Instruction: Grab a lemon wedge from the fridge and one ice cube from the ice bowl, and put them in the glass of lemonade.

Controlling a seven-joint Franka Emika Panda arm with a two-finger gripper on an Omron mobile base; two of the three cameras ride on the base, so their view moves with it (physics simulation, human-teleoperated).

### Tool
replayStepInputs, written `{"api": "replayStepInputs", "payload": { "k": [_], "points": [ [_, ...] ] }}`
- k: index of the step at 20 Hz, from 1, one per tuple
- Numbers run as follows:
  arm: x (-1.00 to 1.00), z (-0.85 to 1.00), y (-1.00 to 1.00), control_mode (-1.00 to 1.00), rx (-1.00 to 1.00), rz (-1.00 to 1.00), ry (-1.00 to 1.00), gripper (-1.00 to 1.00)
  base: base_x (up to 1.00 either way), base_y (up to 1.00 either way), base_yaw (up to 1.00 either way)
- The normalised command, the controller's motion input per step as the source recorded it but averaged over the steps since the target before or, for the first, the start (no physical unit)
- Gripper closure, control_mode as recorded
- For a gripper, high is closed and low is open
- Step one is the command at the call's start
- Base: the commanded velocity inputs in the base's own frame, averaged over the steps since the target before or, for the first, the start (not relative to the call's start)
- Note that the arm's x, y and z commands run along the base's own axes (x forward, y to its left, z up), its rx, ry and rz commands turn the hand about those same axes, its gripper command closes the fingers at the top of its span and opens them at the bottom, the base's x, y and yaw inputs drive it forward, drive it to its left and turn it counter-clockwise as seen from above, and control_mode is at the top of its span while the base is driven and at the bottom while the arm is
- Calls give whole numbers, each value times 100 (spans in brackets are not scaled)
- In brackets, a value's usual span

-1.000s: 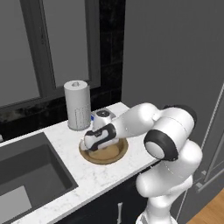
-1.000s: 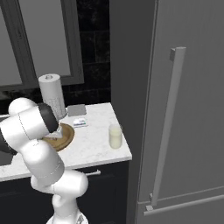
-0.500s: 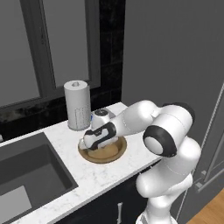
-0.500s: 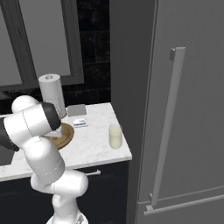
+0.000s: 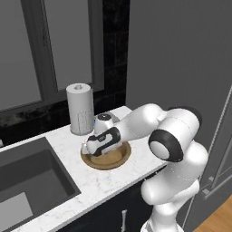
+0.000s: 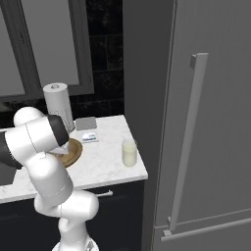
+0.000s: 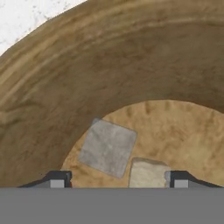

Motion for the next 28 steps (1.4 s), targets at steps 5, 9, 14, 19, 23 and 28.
{"api": "replayStepInputs", "payload": {
  "k": [5, 9, 14, 19, 23, 28],
  "points": [
    [0, 0, 0, -100, 0, 0, 0, 100, 0, 0, 0],
    [-8, 9, 0, -100, 0, 0, 0, 100, 0, 0, 0],
    [-18, 41, 0, -100, 0, 0, 0, 100, 0, 0, 0],
    [-21, 50, -3, -100, 0, 0, 0, 100, 0, 0, 0],
    [-22, 43, -18, -100, 0, -2, 0, 100, 0, 0, 0],
    [-23, 34, -31, -100, 0, -9, 0, 100, 0, 0, 0]
  ]
}}
